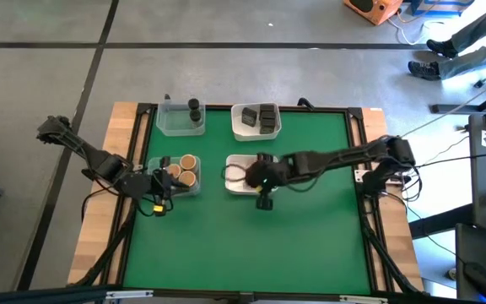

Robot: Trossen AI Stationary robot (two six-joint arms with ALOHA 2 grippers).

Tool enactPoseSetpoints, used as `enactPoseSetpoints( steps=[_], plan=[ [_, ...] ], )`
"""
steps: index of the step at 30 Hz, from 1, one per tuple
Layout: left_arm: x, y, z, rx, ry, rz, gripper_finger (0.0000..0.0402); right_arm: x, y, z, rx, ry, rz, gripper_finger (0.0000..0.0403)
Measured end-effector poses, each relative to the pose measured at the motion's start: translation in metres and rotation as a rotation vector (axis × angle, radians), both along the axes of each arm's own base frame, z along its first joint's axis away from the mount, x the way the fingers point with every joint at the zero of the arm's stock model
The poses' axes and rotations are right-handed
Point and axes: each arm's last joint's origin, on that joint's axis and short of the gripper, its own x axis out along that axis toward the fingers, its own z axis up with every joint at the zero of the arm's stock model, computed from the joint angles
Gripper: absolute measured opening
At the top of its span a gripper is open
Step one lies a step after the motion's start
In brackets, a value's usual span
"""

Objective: Sort spices by type
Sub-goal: Return to home position

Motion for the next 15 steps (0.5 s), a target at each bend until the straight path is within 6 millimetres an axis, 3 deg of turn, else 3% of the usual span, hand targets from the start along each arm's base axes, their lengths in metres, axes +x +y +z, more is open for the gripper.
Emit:
enactPoseSetpoints(
  steps=[7,15],
  plan=[
    [-0.011,0.007,-0.003,-0.014,-0.078,-0.017,0.0002,-0.040,-0.046,-0.015,0.156,-0.218,0.001,0.0029],
    [-0.025,0.015,-0.011,-0.034,-0.176,-0.033,0.0001,-0.097,-0.071,-0.024,0.202,-0.489,-0.024,0.0018]
  ],
)
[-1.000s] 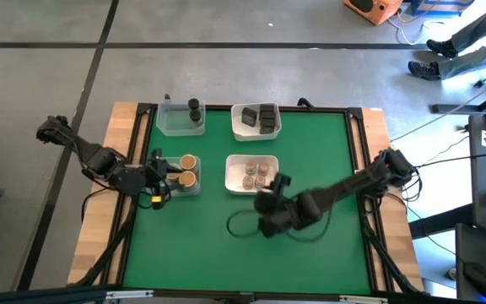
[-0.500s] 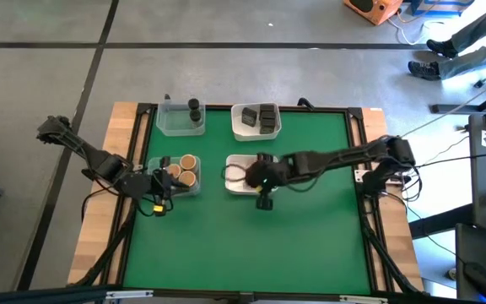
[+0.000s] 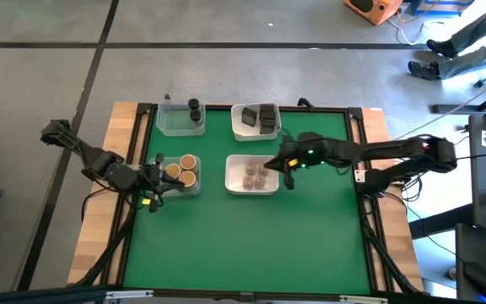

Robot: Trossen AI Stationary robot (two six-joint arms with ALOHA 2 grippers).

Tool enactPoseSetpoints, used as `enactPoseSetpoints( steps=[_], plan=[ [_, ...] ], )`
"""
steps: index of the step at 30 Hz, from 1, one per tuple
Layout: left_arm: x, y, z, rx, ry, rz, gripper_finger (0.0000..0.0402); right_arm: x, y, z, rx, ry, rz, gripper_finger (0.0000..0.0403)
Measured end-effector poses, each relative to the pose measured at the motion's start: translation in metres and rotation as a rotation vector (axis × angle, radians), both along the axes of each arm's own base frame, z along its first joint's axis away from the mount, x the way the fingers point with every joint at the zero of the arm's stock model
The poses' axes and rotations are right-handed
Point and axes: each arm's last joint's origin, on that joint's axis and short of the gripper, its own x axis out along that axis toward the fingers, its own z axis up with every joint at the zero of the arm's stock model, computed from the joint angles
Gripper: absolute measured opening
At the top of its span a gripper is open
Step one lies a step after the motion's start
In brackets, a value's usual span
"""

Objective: Sort spices by type
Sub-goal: Return to home position

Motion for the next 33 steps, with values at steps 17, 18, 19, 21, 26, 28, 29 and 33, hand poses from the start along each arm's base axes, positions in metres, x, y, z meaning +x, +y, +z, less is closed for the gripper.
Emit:
enactPoseSetpoints(
  steps=[17,18,19,21,26,28,29,33],
  plan=[
    [-0.013,0.009,-0.017,-0.085,-0.097,0.058,0.0002,-0.101,0.007,-0.040,-0.005,-0.270,-0.112,0.0010],
    [-0.014,0.009,-0.017,-0.087,-0.102,0.060,0.0002,-0.106,0.007,-0.043,-0.001,-0.278,-0.147,0.0010],
    [-0.014,0.010,-0.018,-0.089,-0.105,0.061,0.0002,-0.111,0.007,-0.046,-0.004,-0.287,-0.173,0.0010],
    [-0.016,0.011,-0.019,-0.087,-0.111,0.059,0.0001,-0.120,0.009,-0.051,-0.015,-0.308,-0.210,0.0010],
    [-0.023,0.014,-0.026,-0.110,-0.133,0.056,0.0003,-0.140,0.014,-0.057,-0.035,-0.405,-0.269,0.0010],
    [-0.027,0.017,-0.027,-0.109,-0.138,0.056,0.0003,-0.146,0.014,-0.063,-0.035,-0.428,-0.288,0.0010],
    [-0.030,0.018,-0.027,-0.111,-0.145,0.059,0.0003,-0.149,0.015,-0.066,-0.029,-0.436,-0.291,0.0010],
    [-0.033,0.019,-0.032,-0.137,-0.241,-0.008,0.0001,-0.154,0.017,-0.070,0.003,-0.442,-0.242,0.0010]
  ],
)
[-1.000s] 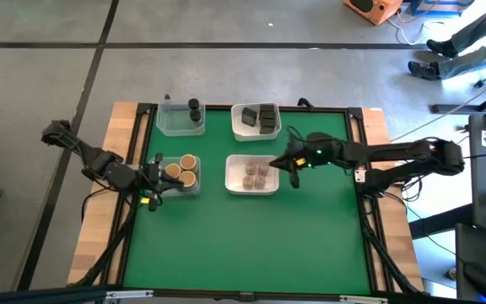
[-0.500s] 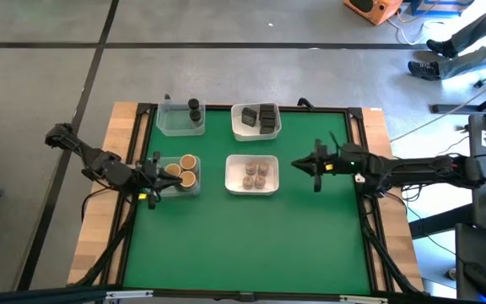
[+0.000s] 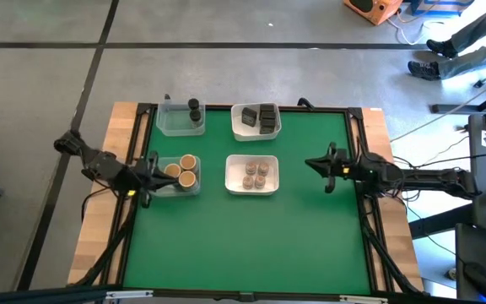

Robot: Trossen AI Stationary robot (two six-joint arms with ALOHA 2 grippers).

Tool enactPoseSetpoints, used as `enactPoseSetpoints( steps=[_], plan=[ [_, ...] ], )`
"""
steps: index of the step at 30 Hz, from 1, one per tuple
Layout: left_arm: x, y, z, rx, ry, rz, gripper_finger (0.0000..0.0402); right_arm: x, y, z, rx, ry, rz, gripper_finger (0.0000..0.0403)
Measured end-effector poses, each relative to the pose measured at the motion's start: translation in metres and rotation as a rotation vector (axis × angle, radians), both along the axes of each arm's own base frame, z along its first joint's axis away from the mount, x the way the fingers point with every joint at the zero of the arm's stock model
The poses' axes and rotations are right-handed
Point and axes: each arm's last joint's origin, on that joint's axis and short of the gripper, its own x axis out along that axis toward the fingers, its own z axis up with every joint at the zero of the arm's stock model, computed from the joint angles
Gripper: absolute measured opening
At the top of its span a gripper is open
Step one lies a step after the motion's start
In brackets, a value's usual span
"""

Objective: Sort spices by type
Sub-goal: Return to home position

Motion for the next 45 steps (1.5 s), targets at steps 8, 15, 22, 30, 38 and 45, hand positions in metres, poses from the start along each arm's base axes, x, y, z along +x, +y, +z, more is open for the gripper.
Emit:
enactPoseSetpoints(
  steps=[8,15,22,30,38,45],
  plan=[
    [0.013,0.004,-0.027,0.079,-0.115,0.097,0.0001,-0.001,0.002,0.001,0.007,-0.014,0.059,0.0010],
    [0.017,0.012,-0.029,0.118,-0.109,0.059,0.0000,-0.001,0.002,0.000,0.011,-0.009,0.078,0.0010],
    [0.019,0.017,-0.030,0.165,-0.097,0.024,0.0000,-0.001,0.003,-0.008,0.022,0.075,0.096,0.0010],
    [0.019,0.025,-0.031,0.153,-0.088,0.106,0.0000,-0.002,0.002,-0.013,0.009,0.130,0.077,0.0010],
    [0.019,0.028,-0.031,0.182,-0.083,0.139,0.0003,-0.007,0.003,-0.005,-0.039,0.044,0.076,0.0010],
    [0.019,0.028,-0.031,0.152,-0.085,0.142,0.0003,-0.017,0.004,-0.005,-0.060,0.035,0.075,0.0010]
  ],
)
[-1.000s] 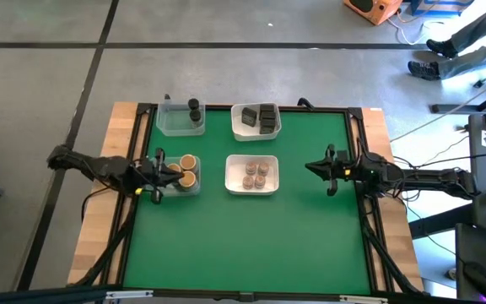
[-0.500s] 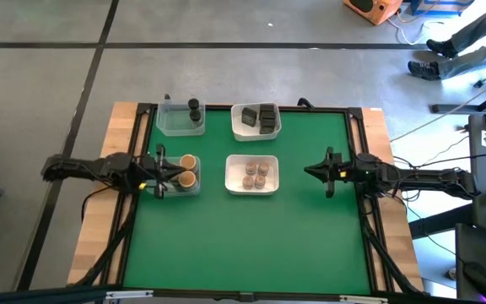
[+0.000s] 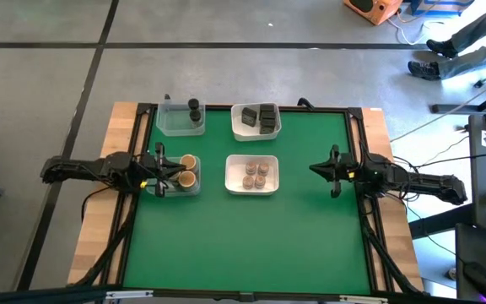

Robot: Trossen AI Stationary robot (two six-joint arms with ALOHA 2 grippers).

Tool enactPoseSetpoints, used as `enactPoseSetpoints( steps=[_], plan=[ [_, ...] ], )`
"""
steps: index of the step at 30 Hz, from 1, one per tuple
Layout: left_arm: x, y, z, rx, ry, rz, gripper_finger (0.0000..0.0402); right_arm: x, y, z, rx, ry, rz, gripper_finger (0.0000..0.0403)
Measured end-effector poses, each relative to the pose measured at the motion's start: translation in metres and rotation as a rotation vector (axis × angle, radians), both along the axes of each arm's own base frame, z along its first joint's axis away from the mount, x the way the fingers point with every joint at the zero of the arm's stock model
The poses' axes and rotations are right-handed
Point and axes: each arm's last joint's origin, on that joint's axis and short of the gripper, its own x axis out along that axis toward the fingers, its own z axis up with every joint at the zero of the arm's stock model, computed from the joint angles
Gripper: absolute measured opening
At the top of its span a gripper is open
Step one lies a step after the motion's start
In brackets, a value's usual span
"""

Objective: Sort spices by type
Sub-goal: Return to home position

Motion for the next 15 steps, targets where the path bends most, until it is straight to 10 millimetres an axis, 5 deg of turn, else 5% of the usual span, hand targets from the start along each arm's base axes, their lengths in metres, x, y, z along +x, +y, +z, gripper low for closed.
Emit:
enactPoseSetpoints(
  steps=[15],
  plan=[
    [0.0000,0.0000,-0.0001,-0.005,0.000,0.001,0.0004,-0.0031,-0.0003,0.0007,0.024,-0.018,-0.023,0.0010]
  ],
)
